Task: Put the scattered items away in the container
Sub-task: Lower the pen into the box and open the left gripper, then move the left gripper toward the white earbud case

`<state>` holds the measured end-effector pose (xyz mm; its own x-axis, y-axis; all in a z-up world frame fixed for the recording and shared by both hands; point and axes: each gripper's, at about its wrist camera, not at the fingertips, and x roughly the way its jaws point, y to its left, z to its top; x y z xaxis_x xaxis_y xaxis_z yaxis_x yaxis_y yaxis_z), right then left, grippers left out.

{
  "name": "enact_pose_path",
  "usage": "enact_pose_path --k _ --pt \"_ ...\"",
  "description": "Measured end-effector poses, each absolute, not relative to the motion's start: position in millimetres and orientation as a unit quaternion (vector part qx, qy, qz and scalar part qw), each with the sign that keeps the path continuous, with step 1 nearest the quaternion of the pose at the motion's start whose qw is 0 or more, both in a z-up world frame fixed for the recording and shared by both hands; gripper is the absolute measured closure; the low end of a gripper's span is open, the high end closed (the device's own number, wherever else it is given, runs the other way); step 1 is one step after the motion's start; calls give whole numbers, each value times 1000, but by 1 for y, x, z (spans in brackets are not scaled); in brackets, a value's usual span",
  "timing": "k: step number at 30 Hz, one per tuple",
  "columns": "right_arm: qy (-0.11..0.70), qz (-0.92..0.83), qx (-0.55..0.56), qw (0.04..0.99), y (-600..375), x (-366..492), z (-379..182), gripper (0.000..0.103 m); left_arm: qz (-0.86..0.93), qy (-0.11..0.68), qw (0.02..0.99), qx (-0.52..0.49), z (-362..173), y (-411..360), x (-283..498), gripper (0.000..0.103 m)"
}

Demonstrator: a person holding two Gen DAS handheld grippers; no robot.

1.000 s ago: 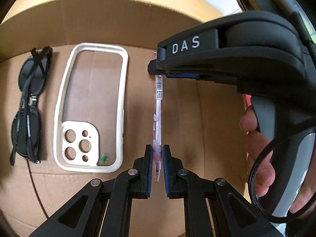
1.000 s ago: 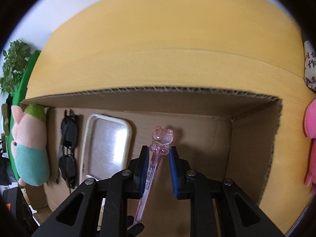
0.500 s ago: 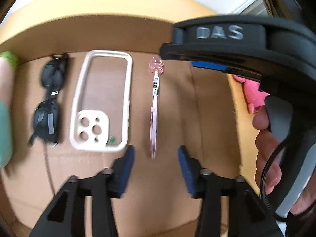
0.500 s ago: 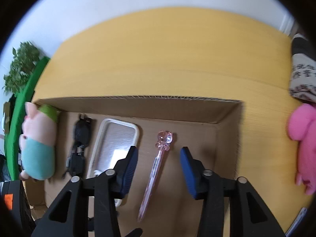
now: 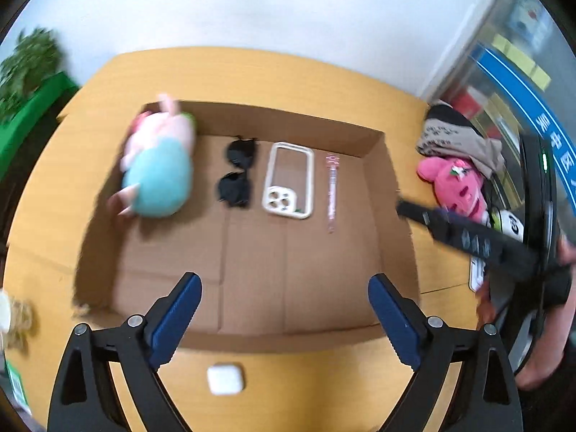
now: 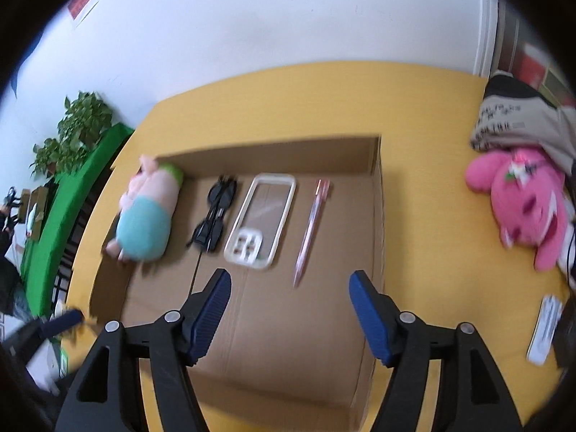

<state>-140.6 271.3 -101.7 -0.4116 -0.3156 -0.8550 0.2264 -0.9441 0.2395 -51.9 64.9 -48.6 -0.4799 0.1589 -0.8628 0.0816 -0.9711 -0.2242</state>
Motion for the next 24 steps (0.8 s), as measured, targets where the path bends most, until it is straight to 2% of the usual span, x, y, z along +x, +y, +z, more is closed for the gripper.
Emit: enact_pose_path --k 8,24 --pt "-28 -822 541 175 261 -88 -104 34 863 -116 -4 -492 -38 52 -21 7" --pt "-8 -819 544 182 240 -51 -97 34 865 -124 2 -487 -33 36 -2 7"
